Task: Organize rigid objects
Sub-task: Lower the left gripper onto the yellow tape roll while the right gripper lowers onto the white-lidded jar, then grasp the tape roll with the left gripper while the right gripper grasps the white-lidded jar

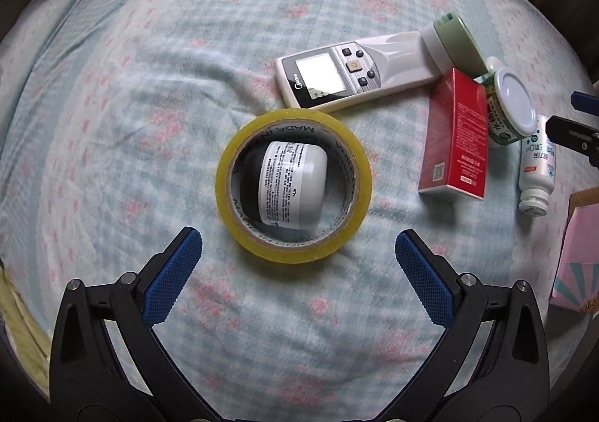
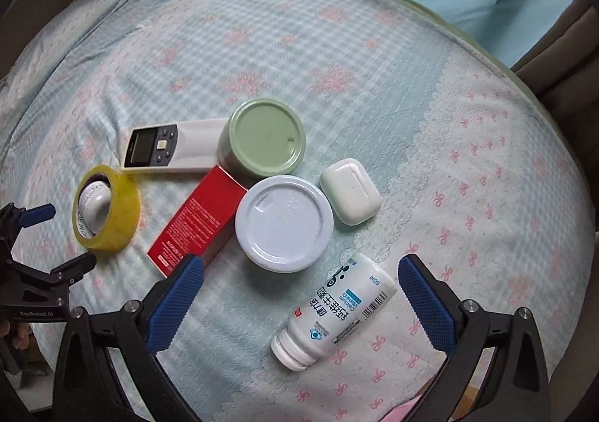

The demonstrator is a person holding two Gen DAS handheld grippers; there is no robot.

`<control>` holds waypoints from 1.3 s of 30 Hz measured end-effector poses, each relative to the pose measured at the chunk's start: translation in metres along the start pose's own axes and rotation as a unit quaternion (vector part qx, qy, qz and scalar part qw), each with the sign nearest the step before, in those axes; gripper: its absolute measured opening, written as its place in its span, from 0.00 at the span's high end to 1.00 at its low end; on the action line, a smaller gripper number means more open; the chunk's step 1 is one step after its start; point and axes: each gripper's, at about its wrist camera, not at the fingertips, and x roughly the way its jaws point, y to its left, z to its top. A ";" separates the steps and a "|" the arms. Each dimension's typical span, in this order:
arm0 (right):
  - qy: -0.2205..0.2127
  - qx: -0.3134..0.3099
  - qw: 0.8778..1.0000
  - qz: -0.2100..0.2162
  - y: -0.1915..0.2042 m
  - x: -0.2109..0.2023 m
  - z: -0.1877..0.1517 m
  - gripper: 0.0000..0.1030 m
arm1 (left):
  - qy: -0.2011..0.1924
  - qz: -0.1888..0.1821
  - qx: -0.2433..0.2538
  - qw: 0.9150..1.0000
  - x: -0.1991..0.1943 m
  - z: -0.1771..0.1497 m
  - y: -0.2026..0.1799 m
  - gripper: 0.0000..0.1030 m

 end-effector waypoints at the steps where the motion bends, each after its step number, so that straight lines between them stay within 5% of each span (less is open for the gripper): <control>1: 0.009 -0.009 1.000 0.002 0.000 0.009 0.000 0.00 | 0.003 0.001 0.000 1.000 0.008 0.001 -0.001 0.01; 11: 0.056 -0.099 0.993 0.028 0.010 0.065 0.010 0.01 | 0.015 0.015 0.008 1.000 0.052 0.019 -0.007 0.01; 13: 0.065 -0.109 0.991 0.031 0.011 0.073 0.013 0.15 | 0.014 0.013 0.009 1.000 0.055 0.023 -0.007 0.01; 20: 0.078 -0.102 0.991 0.031 0.010 0.084 0.019 0.35 | 0.016 0.005 0.006 1.000 0.054 0.029 -0.004 0.04; 39: 0.071 -0.044 0.996 0.010 0.019 0.070 0.030 0.36 | -0.020 0.012 0.028 0.999 0.017 0.031 0.000 0.05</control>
